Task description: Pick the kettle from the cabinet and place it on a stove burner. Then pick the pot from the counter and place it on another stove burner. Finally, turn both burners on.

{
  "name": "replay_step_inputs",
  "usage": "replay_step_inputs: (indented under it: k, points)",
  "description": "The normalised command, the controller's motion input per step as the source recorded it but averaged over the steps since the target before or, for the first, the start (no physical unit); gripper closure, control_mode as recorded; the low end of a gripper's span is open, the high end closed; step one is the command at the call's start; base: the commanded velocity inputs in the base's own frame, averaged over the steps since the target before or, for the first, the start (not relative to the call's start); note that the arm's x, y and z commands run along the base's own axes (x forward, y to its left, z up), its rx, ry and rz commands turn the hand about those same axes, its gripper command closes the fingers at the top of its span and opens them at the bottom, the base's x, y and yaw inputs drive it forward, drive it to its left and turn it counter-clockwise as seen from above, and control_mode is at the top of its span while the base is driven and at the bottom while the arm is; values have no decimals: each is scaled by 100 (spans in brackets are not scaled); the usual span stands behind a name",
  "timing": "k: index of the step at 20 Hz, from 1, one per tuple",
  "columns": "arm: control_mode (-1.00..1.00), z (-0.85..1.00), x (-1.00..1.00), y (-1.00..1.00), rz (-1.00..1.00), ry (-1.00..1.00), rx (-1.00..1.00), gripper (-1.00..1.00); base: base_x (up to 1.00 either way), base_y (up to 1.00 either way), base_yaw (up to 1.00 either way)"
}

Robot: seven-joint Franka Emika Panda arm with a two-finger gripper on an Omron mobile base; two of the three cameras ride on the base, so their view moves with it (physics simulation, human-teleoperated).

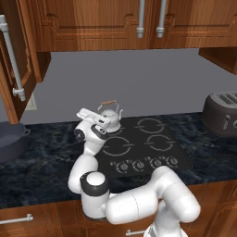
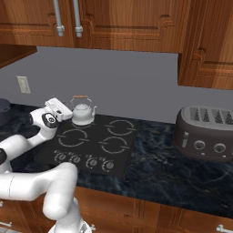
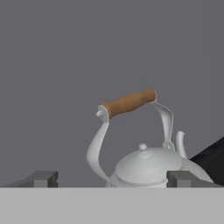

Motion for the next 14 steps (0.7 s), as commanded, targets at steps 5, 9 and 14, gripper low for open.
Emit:
replay_step_inputs:
  k: [5, 9, 14]
  points:
    - [-100, 6, -35, 21, -1, 0, 0, -100, 0, 0, 0]
    - [-100, 22, -44, 5, 0, 0, 0, -100, 0, 0, 0]
    - [-100, 33, -44, 3, 0, 0, 0, -100, 0, 0, 0]
